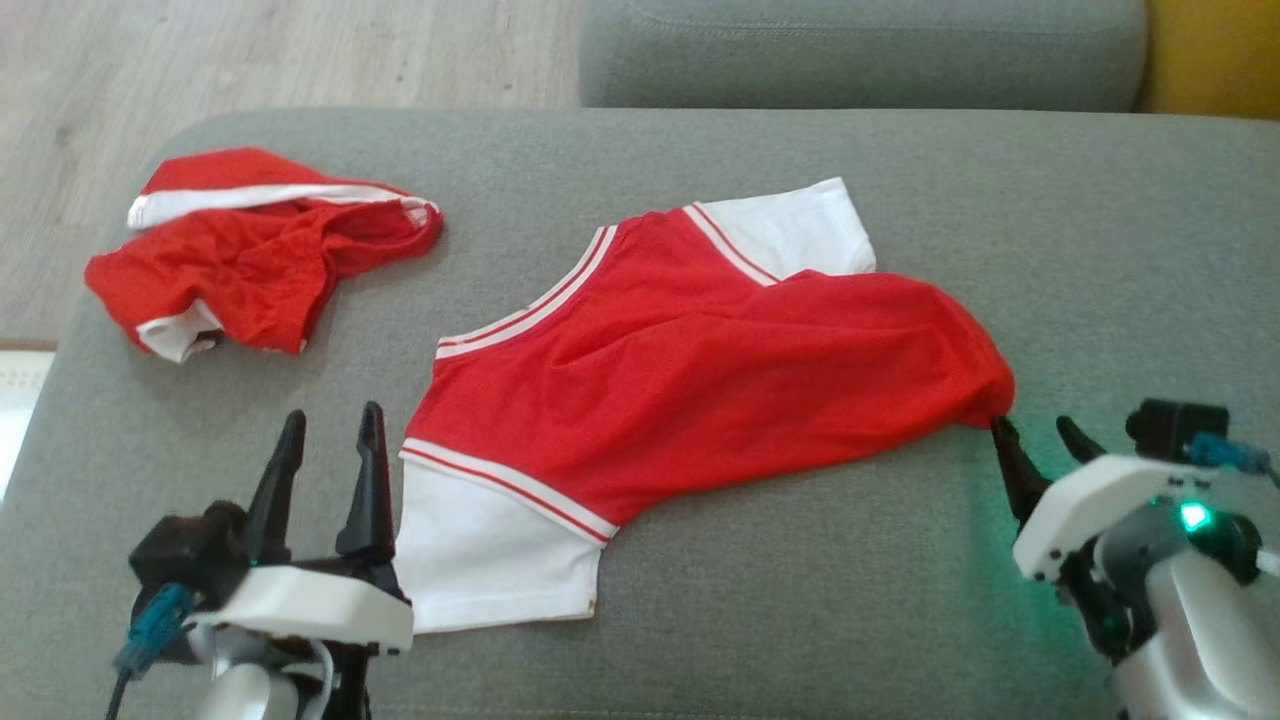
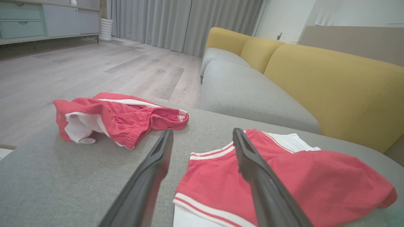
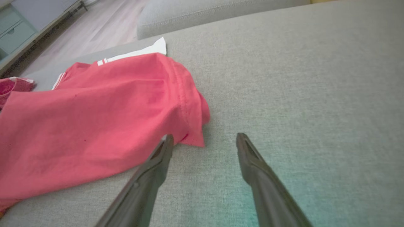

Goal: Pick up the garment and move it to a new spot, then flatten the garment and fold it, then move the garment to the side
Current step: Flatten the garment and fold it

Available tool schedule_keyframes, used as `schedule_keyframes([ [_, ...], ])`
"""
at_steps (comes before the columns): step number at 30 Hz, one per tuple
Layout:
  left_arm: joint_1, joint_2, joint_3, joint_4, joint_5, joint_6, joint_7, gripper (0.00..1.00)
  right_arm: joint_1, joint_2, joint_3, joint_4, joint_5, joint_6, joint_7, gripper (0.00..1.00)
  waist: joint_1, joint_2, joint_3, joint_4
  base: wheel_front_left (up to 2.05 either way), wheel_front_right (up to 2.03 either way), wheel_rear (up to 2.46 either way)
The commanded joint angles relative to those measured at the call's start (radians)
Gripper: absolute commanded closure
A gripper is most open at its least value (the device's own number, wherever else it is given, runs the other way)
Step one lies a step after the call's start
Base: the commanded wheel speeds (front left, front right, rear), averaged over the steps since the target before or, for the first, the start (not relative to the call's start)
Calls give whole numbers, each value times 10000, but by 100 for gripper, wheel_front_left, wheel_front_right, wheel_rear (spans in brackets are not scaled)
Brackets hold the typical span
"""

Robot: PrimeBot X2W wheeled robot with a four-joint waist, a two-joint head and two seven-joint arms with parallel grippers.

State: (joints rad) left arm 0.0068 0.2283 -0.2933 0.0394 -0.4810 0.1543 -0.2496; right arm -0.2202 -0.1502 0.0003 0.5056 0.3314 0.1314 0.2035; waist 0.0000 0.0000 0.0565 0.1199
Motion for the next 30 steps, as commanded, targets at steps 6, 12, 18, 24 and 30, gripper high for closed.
schedule_keyframes([
  [6,-593,-442,807,94,510,-647,-121,0,-1739,-437,517,908,73,-7,19,0,0,0,447,372,0,0,0],
  [12,-749,-731,1075,349,761,-994,-121,0,-2502,-519,699,2067,342,-7,17,0,0,0,685,661,0,0,0],
  [18,-676,-1018,1466,600,974,-1283,-122,0,-2775,-673,821,2656,952,-7,-367,100,0,0,595,875,0,0,0],
  [24,-553,-1283,1690,756,1152,-1508,-122,0,-3010,-738,1465,1734,1409,-7,-728,100,0,0,381,989,0,0,0],
  [30,-611,-1519,1722,870,1253,-1747,-122,0,-3944,-289,2580,827,1484,-7,-208,100,0,0,645,1430,0,0,0],
])
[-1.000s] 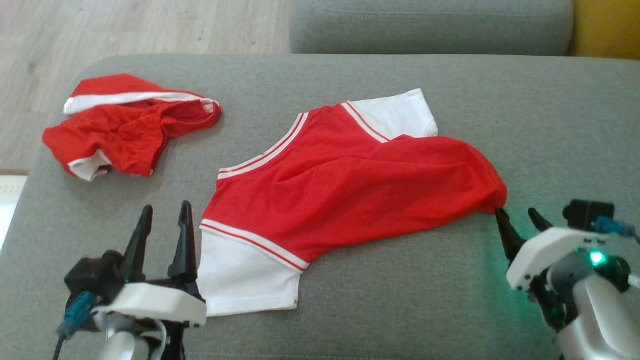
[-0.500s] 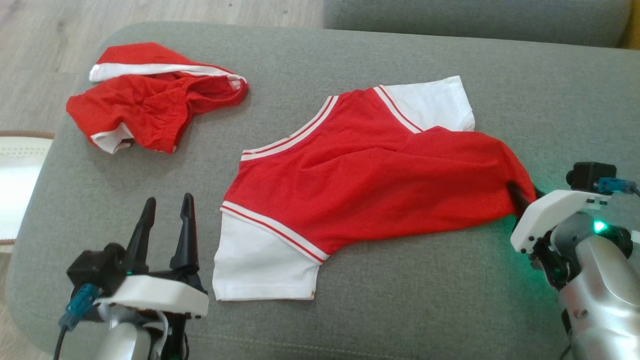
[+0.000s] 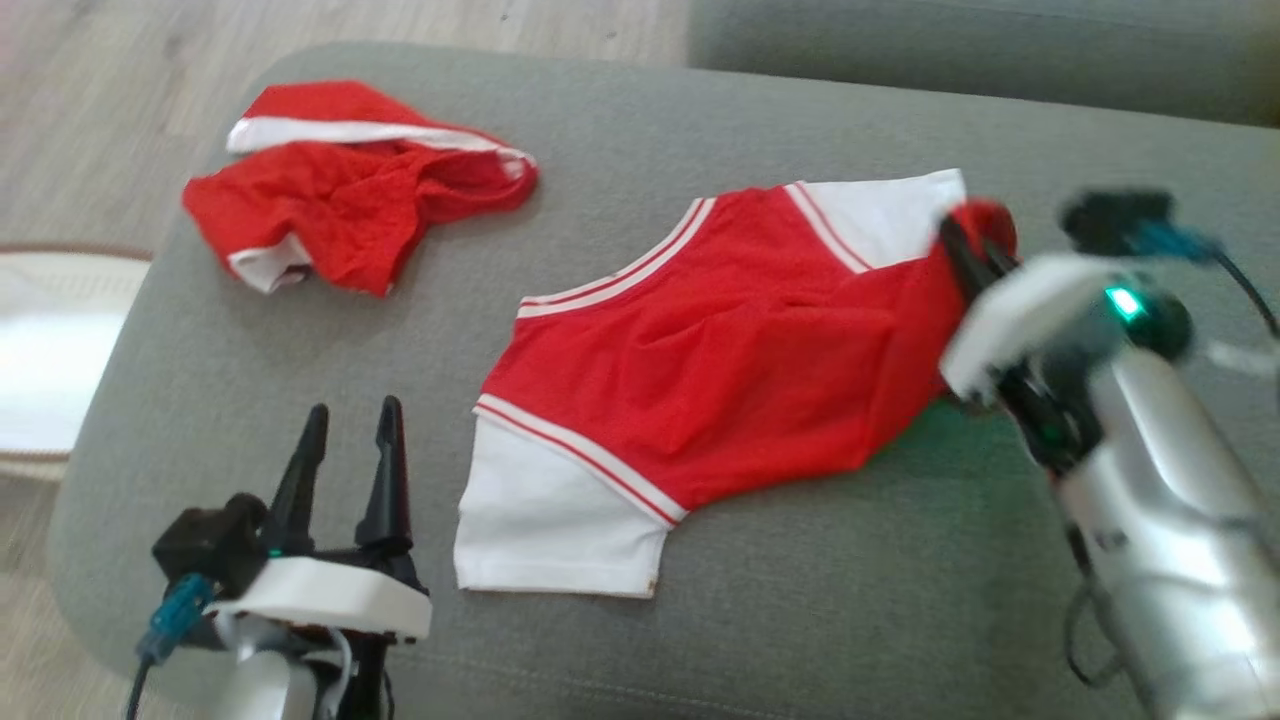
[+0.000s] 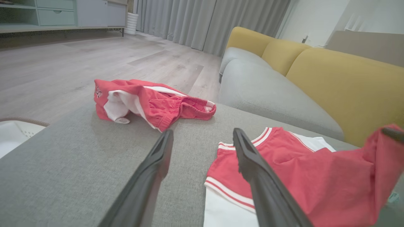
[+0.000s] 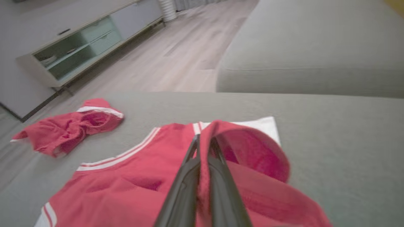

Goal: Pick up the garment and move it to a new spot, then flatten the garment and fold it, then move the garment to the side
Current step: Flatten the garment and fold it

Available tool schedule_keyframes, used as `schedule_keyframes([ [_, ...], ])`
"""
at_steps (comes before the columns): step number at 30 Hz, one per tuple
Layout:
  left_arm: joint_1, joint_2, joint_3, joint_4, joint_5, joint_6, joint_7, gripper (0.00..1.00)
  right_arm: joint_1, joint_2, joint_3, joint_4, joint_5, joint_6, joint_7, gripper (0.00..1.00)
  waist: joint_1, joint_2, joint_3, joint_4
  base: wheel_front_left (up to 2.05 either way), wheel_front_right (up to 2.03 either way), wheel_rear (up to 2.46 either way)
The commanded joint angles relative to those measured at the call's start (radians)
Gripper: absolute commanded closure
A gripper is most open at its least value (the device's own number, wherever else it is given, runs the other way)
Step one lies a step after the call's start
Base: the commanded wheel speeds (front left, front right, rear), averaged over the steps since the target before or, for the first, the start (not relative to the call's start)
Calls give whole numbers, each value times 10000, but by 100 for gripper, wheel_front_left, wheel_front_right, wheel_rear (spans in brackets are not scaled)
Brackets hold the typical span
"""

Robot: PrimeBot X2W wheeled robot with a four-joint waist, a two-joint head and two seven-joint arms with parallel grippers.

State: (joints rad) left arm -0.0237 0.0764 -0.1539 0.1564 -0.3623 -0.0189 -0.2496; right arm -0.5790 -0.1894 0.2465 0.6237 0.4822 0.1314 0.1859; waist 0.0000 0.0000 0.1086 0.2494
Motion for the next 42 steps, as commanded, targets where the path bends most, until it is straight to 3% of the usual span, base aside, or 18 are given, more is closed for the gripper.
schedule_keyframes([
  [1,-347,-40,303,-257,68,-55,-122,0,-556,244,342,-353,-13,-7,68,100,0,0,210,253,0,0,0],
  [8,-741,-217,140,133,-6,-266,-122,0,-1851,1064,1902,1134,227,-7,416,100,0,0,802,1043,0,0,0],
  [9,-797,-227,131,200,-26,-292,-122,0,-1949,1143,2075,1460,324,-7,437,78,0,0,856,1117,0,0,0],
  [10,-844,-235,128,256,-39,-310,-122,0,-2024,1208,2256,1786,428,-7,485,0,0,0,892,1175,0,0,0],
  [14,-927,-253,180,360,-59,-324,-122,0,-2237,1342,2897,2267,988,-7,-77,0,0,0,930,1198,0,0,0],
  [19,-856,-258,337,380,-77,-296,-122,0,-2254,1352,3615,1749,1746,-7,-1291,0,0,0,691,682,0,0,0],
  [24,-799,-260,299,359,-88,-307,-122,0,-2075,514,3840,954,2529,-7,-1869,0,0,0,436,173,0,0,0],
  [30,-780,-261,7,341,-259,-248,-122,0,-2024,-661,3502,830,3103,-7,-1243,0,0,0,469,158,0,0,0],
  [38,-865,-261,-235,469,-519,-171,-122,0,-2548,-899,3869,1588,3610,-7,718,0,0,0,640,622,0,0,0],
  [42,-847,-261,-244,503,-571,-135,-122,0,-2816,-874,3926,2162,3633,-7,1155,0,0,0,646,808,0,0,0],
])
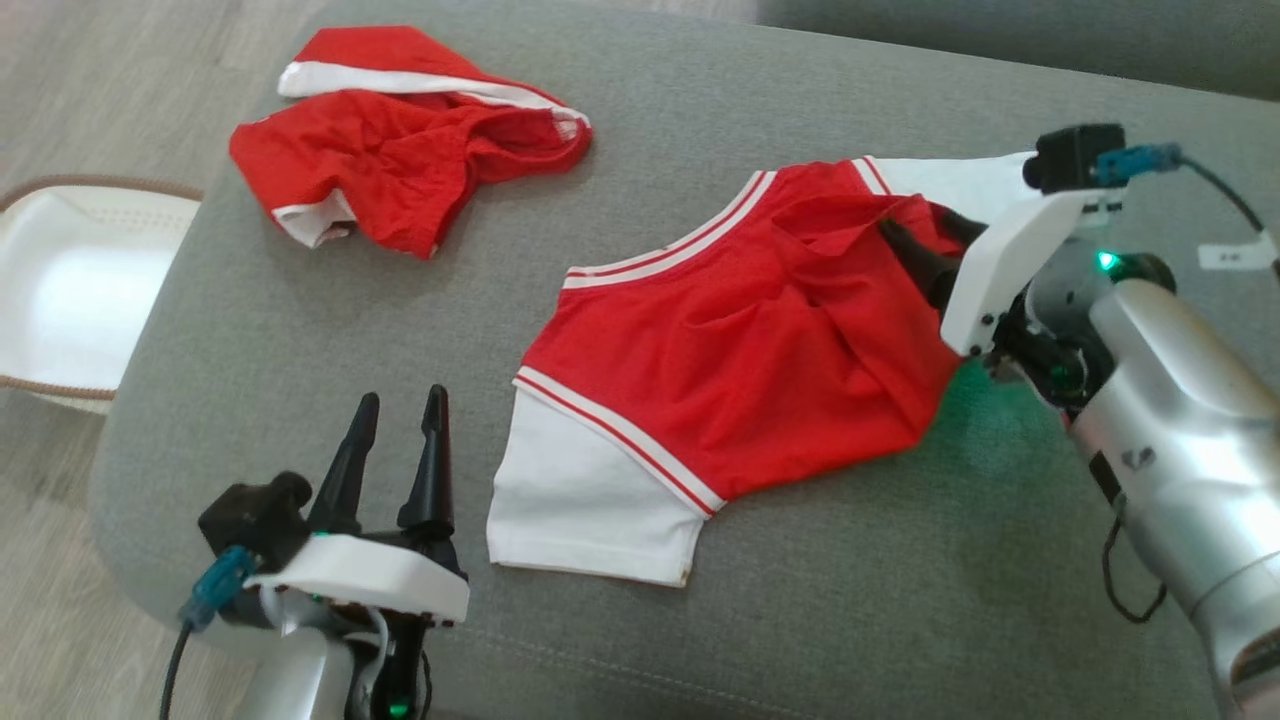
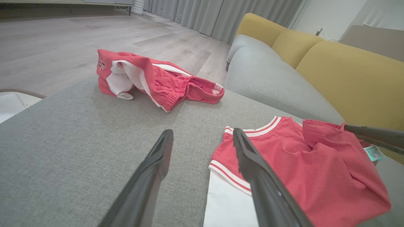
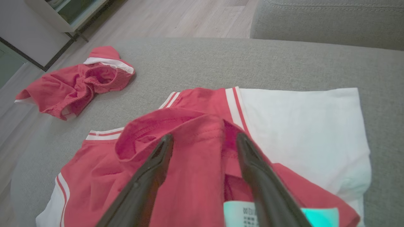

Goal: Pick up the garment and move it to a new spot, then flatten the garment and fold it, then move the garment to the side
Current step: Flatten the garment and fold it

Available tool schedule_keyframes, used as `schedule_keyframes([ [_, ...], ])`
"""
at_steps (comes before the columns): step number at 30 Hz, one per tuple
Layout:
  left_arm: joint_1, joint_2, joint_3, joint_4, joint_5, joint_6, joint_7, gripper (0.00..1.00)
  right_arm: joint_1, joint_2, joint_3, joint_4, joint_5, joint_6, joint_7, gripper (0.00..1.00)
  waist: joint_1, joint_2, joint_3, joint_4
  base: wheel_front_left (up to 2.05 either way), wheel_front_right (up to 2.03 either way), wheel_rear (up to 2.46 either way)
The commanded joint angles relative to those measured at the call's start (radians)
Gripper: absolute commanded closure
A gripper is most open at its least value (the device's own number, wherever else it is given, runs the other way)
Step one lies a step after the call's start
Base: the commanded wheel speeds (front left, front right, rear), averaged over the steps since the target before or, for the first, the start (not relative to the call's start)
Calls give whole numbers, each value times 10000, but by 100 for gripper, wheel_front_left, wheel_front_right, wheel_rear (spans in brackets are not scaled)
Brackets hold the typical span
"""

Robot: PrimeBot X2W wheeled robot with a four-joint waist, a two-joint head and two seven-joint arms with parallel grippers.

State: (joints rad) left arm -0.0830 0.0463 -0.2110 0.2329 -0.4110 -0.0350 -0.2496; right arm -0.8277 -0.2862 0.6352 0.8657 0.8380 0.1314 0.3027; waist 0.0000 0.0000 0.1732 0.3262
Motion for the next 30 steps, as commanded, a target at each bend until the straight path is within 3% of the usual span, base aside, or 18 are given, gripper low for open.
schedule_keyframes([
  [1,-243,40,326,-254,-89,27,-122,0,-368,127,31,-176,120,-7,25,0,0,0,4,80,0,0,0],
  [5,-247,40,330,-236,-93,29,-122,0,-488,178,77,186,257,-7,247,3,0,0,53,184,0,0,0],
  [6,-252,40,333,-239,-93,31,-122,0,-513,207,71,236,322,-7,268,14,0,0,69,194,0,0,0],
  [7,-257,40,332,-241,-92,35,-122,0,-533,228,86,285,371,-7,305,37,0,0,83,200,0,0,0],
  [8,-262,40,330,-241,-92,41,-122,0,-555,237,120,326,402,-7,334,52,0,0,97,201,0,0,0],
  [9,-267,40,331,-240,-93,48,-122,0,-573,249,144,356,443,-7,342,56,0,0,106,195,0,0,0],
  [10,-267,40,337,-237,-93,54,-122,0,-586,268,171,380,476,-7,327,67,0,0,107,184,0,0,0],
  [11,-263,40,348,-233,-90,59,-122,0,-591,292,211,366,507,-7,287,100,0,0,102,166,0,0,0],
  [20,-92,40,525,-92,56,53,-122,0,-221,31,270,-484,940,-7,-1192,100,0,0,-470,-341,0,0,0],
  [30,377,39,941,-195,315,0,-122,0,1096,-1490,-96,-2059,954,-7,-1280,100,0,0,-1000,-1401,0,0,0],
])
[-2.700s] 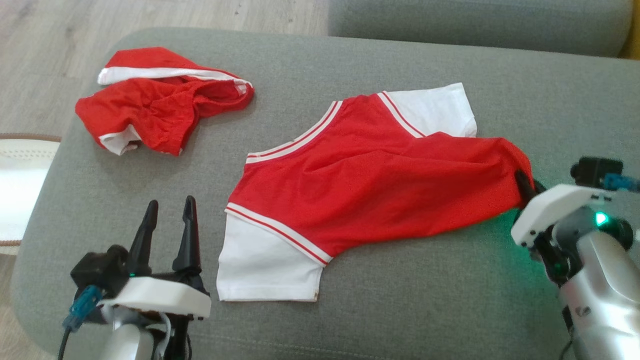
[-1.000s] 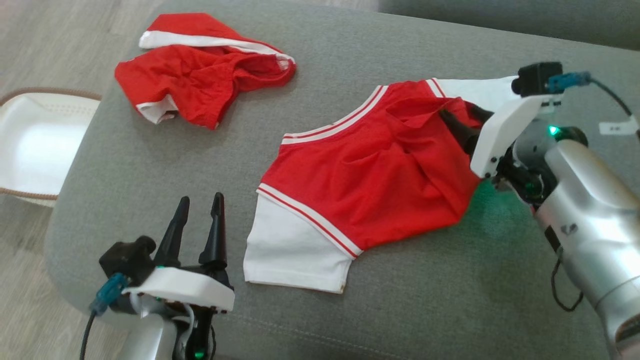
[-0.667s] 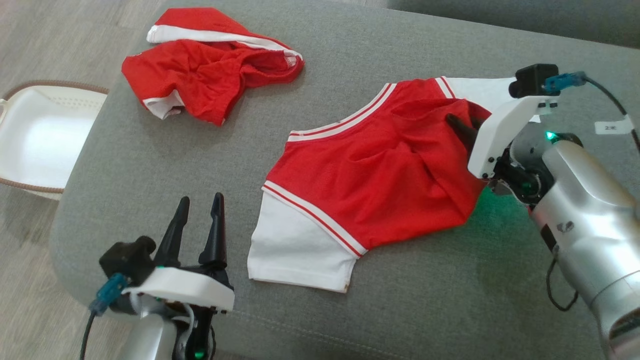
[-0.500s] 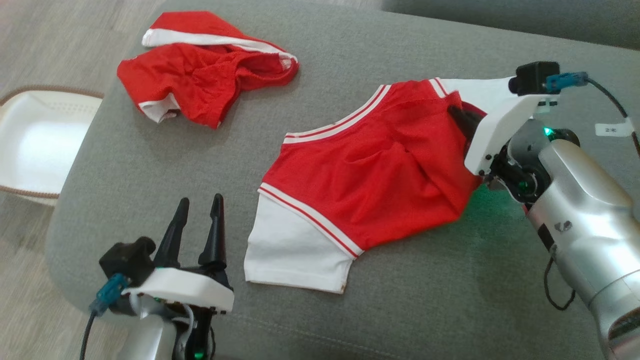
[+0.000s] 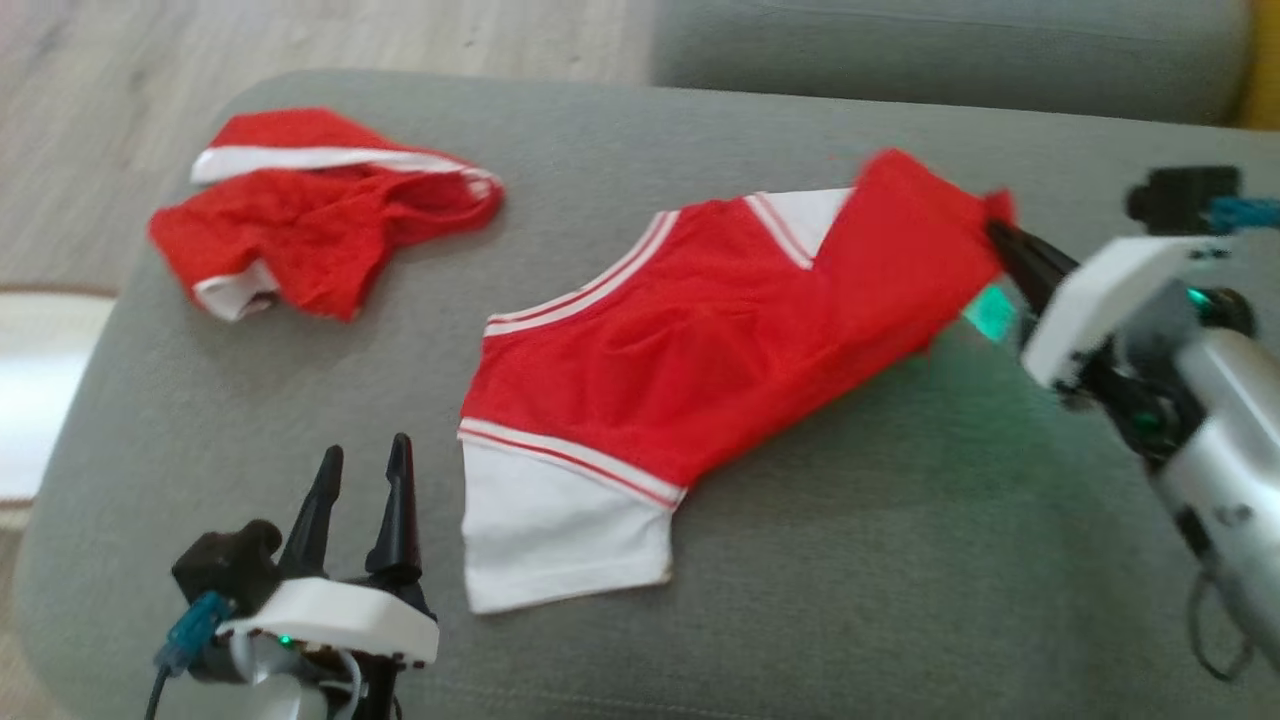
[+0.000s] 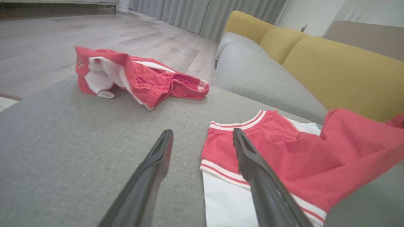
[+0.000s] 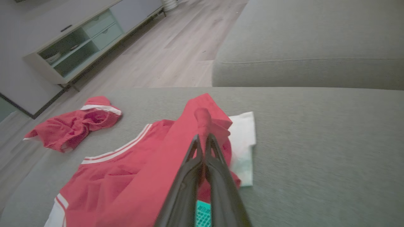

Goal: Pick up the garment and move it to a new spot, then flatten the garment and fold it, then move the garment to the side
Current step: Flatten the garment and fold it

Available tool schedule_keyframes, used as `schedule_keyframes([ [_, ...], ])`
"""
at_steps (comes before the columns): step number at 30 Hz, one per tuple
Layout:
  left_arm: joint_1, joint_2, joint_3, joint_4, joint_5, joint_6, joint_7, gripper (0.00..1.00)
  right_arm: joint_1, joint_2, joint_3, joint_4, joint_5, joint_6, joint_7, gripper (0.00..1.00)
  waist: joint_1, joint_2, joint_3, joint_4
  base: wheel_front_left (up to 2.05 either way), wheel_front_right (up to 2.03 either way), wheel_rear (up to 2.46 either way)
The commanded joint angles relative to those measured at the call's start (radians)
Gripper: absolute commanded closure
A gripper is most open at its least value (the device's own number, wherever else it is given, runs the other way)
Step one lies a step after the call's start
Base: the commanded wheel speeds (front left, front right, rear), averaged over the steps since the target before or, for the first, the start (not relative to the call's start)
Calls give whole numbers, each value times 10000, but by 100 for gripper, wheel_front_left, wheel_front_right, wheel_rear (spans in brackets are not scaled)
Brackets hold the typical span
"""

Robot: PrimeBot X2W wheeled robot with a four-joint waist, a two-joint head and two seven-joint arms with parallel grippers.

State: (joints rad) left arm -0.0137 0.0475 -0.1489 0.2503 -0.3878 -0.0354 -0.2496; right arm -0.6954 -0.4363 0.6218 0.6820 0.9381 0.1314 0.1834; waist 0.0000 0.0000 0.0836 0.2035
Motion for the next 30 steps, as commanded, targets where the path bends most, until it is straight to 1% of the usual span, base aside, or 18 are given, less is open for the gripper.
schedule_keyframes([
  [1,-299,28,341,-382,101,-14,-122,0,-35,-163,-88,-367,-71,-7,35,100,0,0,-107,-283,0,0,0],
  [6,-269,28,417,-440,129,-35,-122,0,1178,-968,-1044,-1218,-354,-7,587,100,0,0,-64,-726,0,0,0],
  [8,-256,28,465,-454,126,-35,-122,0,1814,-1149,-1558,-1614,-517,-7,844,100,0,0,-37,-886,0,0,0],
  [10,-240,28,491,-443,122,-41,-122,0,2510,-1197,-2127,-2001,-738,-7,1124,100,0,0,-3,-1033,0,0,0],
  [13,-294,28,502,-423,118,-62,-122,0,3604,-972,-2916,-2585,-1039,-7,1685,100,0,0,73,-1211,0,0,0],
  [16,-383,28,472,-387,126,-83,-122,0,4530,-664,-3702,-3081,-1710,-7,2133,100,0,0,135,-1341,0,0,0],
  [22,-509,28,482,-319,171,-101,-122,0,5898,348,-5116,-4247,-3196,-7,3249,100,0,0,210,-1453,0,0,0],
  [23,-528,28,479,-300,178,-110,-122,0,6053,545,-5345,-4410,-3441,-7,3473,64,0,0,219,-1455,0,0,0],
  [24,-548,28,474,-280,183,-120,-122,0,6183,717,-5554,-4562,-3682,-7,3681,0,0,0,225,-1449,0,0,0],
  [27,-592,28,476,-236,225,-151,-122,0,6451,1246,-6225,-5088,-4309,-7,4115,0,0,0,222,-1415,0,0,0],
  [30,-578,28,561,-253,309,-163,-122,0,6539,1669,-6898,-5826,-4788,-7,4192,0,0,0,167,-1392,0,0,0],
])
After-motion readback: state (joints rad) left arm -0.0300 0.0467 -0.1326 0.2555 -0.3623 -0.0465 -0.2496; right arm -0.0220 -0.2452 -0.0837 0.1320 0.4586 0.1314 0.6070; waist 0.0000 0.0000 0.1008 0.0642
